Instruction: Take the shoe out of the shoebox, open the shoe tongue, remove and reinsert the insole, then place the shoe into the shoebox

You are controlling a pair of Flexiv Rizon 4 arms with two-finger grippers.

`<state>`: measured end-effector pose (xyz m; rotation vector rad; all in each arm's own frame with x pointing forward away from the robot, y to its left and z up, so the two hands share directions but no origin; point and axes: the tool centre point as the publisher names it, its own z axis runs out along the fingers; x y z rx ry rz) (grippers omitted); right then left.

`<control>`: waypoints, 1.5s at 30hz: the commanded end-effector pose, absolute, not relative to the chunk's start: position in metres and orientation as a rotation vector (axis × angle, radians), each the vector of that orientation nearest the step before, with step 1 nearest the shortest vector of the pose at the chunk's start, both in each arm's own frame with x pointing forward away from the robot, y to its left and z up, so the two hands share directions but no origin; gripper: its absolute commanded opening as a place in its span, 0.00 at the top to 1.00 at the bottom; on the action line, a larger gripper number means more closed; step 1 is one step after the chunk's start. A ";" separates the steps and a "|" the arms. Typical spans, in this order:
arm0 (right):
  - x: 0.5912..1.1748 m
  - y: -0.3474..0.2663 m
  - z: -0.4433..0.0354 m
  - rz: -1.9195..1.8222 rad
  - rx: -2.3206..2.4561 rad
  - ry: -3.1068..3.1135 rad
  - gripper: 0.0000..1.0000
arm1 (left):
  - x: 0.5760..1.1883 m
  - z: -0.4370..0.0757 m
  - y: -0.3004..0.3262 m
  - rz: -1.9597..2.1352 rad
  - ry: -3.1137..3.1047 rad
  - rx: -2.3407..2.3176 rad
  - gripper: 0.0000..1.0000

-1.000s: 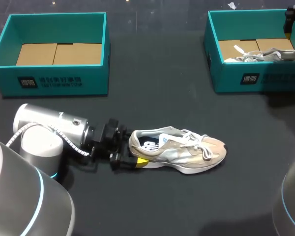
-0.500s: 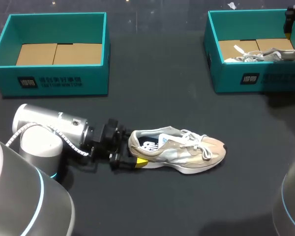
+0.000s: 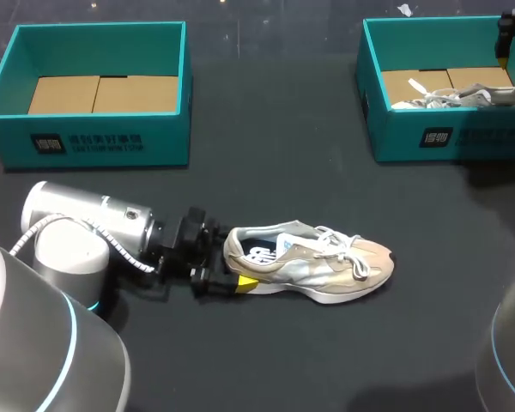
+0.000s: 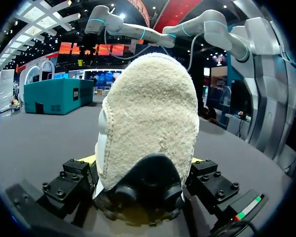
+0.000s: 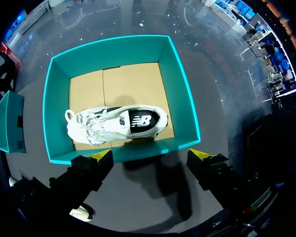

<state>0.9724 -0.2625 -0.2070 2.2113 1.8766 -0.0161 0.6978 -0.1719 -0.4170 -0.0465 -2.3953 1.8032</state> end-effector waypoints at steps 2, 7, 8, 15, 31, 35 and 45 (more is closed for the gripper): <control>0.972 -0.262 -0.207 -0.017 2.212 1.876 0.00 | 0.695 -0.421 -0.166 1.803 -2.398 -0.045 1.00; 0.961 -0.224 -0.206 0.001 2.174 1.875 0.00 | 0.695 -0.421 -0.166 1.803 -2.398 -0.045 1.00; 0.960 -0.213 -0.206 -0.022 2.160 1.887 0.00 | 0.695 -0.421 -0.166 1.803 -2.398 -0.045 1.00; 0.937 -0.158 -0.208 -0.017 2.148 1.853 0.00 | 0.695 -0.421 -0.166 1.803 -2.398 -0.045 1.00; 0.868 -0.062 -0.202 -0.019 2.219 1.743 0.00 | 0.695 -0.421 -0.166 1.803 -2.398 -0.045 1.00; 0.866 -0.040 -0.199 -0.105 2.227 1.758 0.00 | 0.695 -0.421 -0.166 1.803 -2.398 -0.045 1.00; 0.866 -0.040 -0.199 -0.105 2.227 1.758 0.00 | 0.695 -0.421 -0.166 1.803 -2.398 -0.045 1.00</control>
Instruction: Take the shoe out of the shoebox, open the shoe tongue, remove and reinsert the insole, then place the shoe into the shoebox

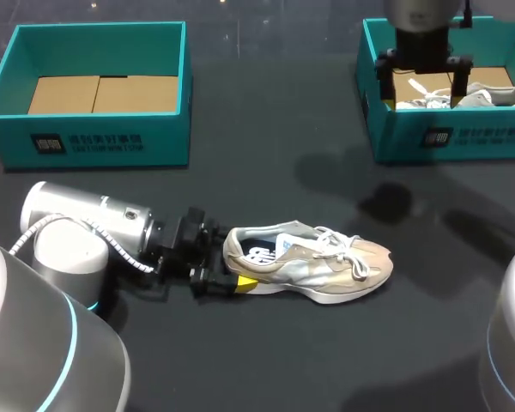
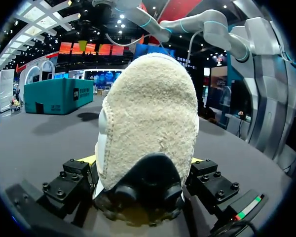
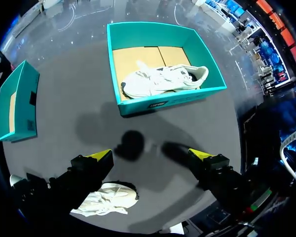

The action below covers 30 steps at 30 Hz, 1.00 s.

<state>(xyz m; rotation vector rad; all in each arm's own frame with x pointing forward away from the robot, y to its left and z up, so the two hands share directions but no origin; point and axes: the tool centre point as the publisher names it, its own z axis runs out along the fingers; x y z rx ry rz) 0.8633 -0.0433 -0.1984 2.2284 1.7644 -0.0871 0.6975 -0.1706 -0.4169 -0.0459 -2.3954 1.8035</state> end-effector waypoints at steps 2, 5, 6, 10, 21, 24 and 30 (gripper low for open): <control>0.866 -0.040 -0.199 -0.105 2.227 1.758 0.00 | 0.695 -0.421 -0.166 1.803 -2.398 -0.045 1.00; 0.858 -0.016 -0.210 -0.103 2.324 1.633 0.00 | 0.695 -0.421 -0.166 1.803 -2.398 -0.045 1.00; 0.854 -0.009 -0.212 -0.125 2.342 1.587 0.00 | 0.695 -0.421 -0.166 1.803 -2.398 -0.045 1.00; 0.833 0.017 -0.219 -0.090 2.412 1.494 0.00 | 0.695 -0.421 -0.166 1.803 -2.398 -0.045 1.00; 0.791 0.089 -0.227 -0.063 2.461 1.333 0.00 | 0.695 -0.421 -0.166 1.803 -2.398 -0.045 1.00; 0.778 0.098 -0.231 -0.129 2.485 1.267 0.00 | 0.695 -0.421 -0.166 1.803 -2.398 -0.045 1.00; 0.742 0.105 -0.239 -0.016 2.511 1.358 0.00 | 0.695 -0.421 -0.166 1.803 -2.398 -0.045 1.00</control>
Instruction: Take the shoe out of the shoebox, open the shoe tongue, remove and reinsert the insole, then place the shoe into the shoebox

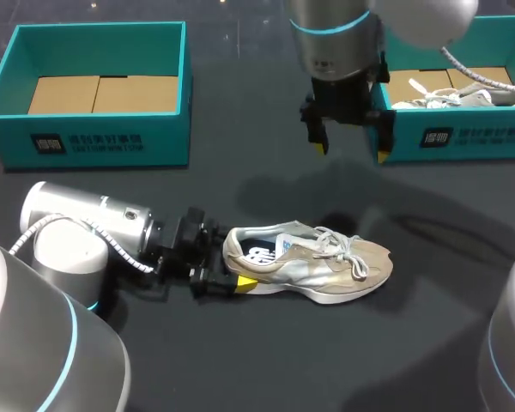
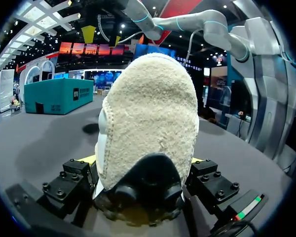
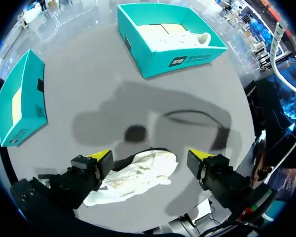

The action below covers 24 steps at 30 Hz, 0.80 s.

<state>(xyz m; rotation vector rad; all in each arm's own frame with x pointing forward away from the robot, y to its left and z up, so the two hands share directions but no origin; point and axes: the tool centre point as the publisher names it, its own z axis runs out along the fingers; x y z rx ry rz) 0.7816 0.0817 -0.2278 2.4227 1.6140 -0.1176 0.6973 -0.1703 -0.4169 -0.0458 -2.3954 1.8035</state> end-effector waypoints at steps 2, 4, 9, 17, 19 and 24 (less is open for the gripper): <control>0.735 0.112 -0.239 0.017 2.495 1.411 0.00 | 0.695 -0.421 -0.166 1.803 -2.398 -0.045 1.00; 0.731 0.123 -0.242 -0.002 2.490 1.433 0.00 | 0.695 -0.421 -0.166 1.803 -2.398 -0.045 1.00; 0.721 0.142 -0.251 0.014 2.452 1.524 0.00 | 0.695 -0.421 -0.166 1.803 -2.398 -0.045 1.00; 0.721 0.142 -0.251 0.014 2.452 1.524 0.00 | 0.695 -0.421 -0.166 1.803 -2.398 -0.045 1.00; 0.721 0.142 -0.251 0.014 2.452 1.524 0.00 | 0.695 -0.421 -0.166 1.803 -2.398 -0.045 1.00; 0.716 0.156 -0.250 0.006 2.423 1.539 0.00 | 0.695 -0.421 -0.166 1.803 -2.398 -0.045 1.00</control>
